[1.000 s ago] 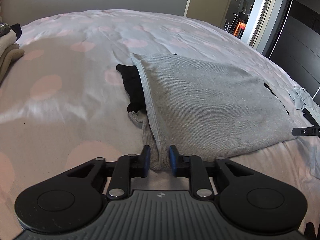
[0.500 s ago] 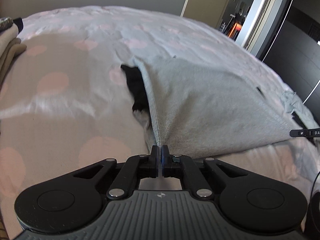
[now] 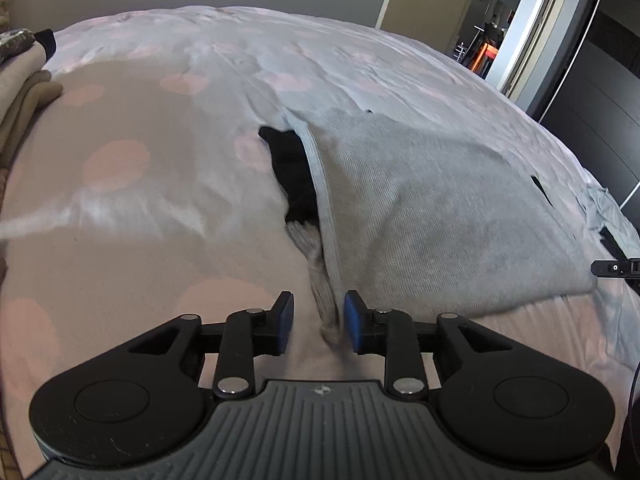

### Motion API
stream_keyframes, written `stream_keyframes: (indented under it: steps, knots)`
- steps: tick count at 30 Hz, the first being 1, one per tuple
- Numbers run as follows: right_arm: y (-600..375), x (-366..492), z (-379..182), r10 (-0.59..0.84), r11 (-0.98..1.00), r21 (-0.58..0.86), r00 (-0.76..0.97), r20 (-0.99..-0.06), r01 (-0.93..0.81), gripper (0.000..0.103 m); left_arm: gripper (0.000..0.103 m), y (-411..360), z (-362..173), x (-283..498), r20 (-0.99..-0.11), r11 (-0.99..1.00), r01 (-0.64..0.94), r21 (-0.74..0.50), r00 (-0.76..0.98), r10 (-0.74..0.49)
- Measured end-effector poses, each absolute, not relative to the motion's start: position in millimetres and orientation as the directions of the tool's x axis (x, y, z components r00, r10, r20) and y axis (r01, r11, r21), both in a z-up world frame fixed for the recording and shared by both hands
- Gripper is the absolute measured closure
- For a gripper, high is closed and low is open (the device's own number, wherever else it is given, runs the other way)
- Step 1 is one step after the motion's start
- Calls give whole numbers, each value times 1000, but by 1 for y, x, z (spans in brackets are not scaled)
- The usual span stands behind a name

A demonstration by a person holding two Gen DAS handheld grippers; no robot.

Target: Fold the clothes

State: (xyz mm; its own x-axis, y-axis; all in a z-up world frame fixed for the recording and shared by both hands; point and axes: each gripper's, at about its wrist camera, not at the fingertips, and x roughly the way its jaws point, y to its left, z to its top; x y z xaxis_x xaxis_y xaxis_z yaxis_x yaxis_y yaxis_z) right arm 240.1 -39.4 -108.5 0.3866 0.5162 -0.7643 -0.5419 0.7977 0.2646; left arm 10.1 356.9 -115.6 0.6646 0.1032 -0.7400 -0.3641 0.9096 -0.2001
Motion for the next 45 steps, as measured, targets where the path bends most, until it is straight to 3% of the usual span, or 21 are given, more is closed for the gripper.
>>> stream_keyframes:
  steps: [4, 7, 13, 20, 23, 24, 26, 27, 28, 33, 45]
  knots:
    - [-33, 261, -100, 527, 815, 295, 425, -736, -499, 58, 57, 376, -104, 28, -724, 910, -372, -181, 677, 133]
    - [-24, 281, -99, 523, 830, 314, 447, -726, -462, 48, 57, 391, -102, 47, -718, 908, -379, -178, 681, 143]
    - [-1, 319, -107, 491, 861, 325, 474, -731, -391, 42, 57, 407, -121, 76, -736, 889, -391, -238, 669, 98]
    - [30, 348, -119, 459, 880, 313, 471, -753, -356, 36, 56, 408, -139, 84, -742, 923, -319, -214, 668, 59]
    - [44, 351, -127, 425, 892, 273, 466, -776, -360, 44, 56, 409, -140, 82, -735, 923, -313, -222, 676, 52]
    - [49, 350, -129, 412, 896, 255, 468, -782, -363, 54, 56, 408, -139, 82, -735, 924, -311, -221, 676, 51]
    - [58, 347, -132, 393, 901, 227, 475, -787, -369, 63, 56, 410, -139, 82, -736, 924, -310, -224, 676, 48]
    - [62, 345, -131, 393, 901, 226, 475, -787, -371, 78, 56, 411, -139, 82, -735, 923, -310, -229, 677, 45]
    - [65, 343, -130, 386, 903, 216, 479, -788, -372, 85, 56, 411, -139, 81, -734, 922, -310, -234, 678, 41]
    - [79, 330, -106, 362, 906, 162, 517, -776, -391, 89, 56, 415, -136, 80, -738, 911, -324, -254, 674, 34]
    - [155, 263, -26, 482, 826, 149, 543, -688, -543, 90, 56, 428, -118, 66, -691, 883, -355, -307, 721, 50]
